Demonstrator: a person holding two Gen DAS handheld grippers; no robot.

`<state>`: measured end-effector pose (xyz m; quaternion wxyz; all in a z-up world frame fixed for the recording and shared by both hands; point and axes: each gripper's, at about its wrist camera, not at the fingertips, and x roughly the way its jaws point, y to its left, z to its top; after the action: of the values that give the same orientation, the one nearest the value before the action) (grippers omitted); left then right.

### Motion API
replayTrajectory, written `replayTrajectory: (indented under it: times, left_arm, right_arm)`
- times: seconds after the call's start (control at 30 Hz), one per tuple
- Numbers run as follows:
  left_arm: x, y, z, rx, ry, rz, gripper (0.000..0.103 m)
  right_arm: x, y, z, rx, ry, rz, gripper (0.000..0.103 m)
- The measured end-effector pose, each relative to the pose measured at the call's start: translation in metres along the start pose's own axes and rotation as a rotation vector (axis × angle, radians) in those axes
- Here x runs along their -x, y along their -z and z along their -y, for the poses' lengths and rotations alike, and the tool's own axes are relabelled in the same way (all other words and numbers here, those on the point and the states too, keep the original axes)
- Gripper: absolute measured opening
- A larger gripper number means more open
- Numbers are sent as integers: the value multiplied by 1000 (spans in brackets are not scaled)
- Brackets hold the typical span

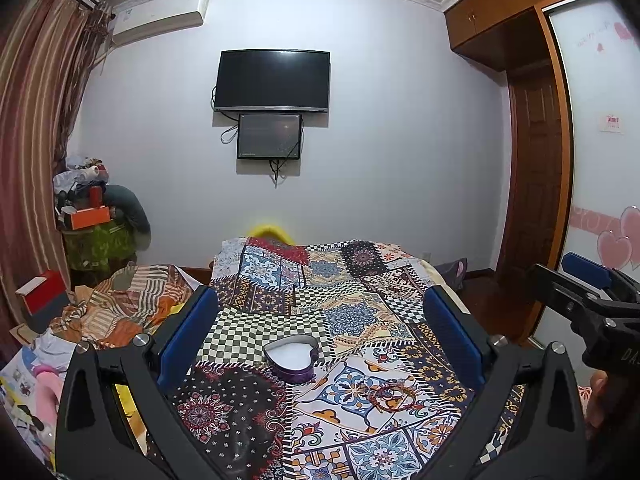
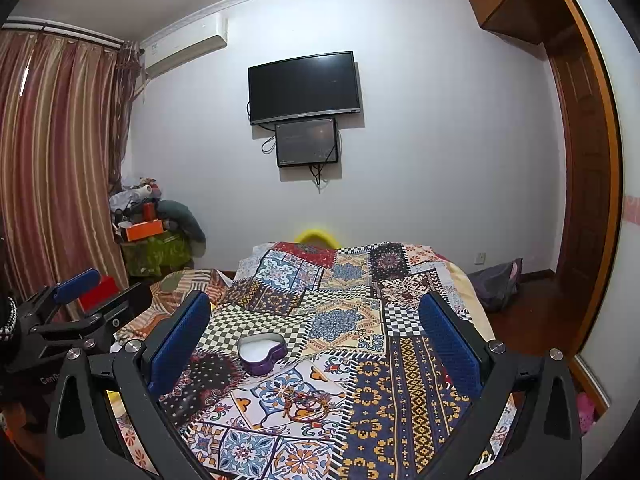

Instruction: Organize jewelry

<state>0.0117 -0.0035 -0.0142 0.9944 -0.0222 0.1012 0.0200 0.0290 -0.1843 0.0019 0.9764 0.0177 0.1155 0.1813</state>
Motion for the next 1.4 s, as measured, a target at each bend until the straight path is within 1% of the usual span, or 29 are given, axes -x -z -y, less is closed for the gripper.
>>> replayTrajectory:
  times: [0.53, 0.73, 0.83, 0.93, 1.0, 1.07, 1.13, 1.23, 1.3, 1.37, 1.4]
  left_arm:
    - [-7, 1, -2, -2, 18, -12, 103]
    - [-21, 2, -2, 5, 48, -39, 103]
    - [-33, 5, -2, 6, 71, -71, 103]
    - [-48, 8, -1, 0, 76, -106, 103]
    - [-57, 14, 2, -7, 66, -120, 103]
    - [-69, 21, 3, -23, 38, -140, 103]
    - [-82, 29, 2, -30, 45, -178, 103]
    - [-102, 44, -1, -22, 78, -248, 103]
    - [-114, 55, -2, -21, 87, -294, 102]
    - [-125, 66, -3, -19, 97, -333, 94]
    - [-134, 74, -4, -14, 110, -371, 92]
  right_arm:
    - [-6, 2, 2, -5, 3, -19, 103]
    - [-17, 9, 9, -12, 11, -45, 103]
    - [-25, 13, 12, -16, 16, -63, 103]
    - [-35, 20, 16, -19, 28, -97, 103]
    - [-45, 25, 22, -27, 37, -129, 103]
    - [-57, 35, 28, -37, 42, -175, 103]
    - [-68, 45, 34, -36, 46, -221, 103]
    - [-82, 58, 38, -14, 57, -276, 103]
    - [-88, 64, 41, 5, 58, -308, 101]
    - [-95, 68, 41, 27, 47, -338, 93]
    - [-99, 72, 41, 42, 38, -359, 91]
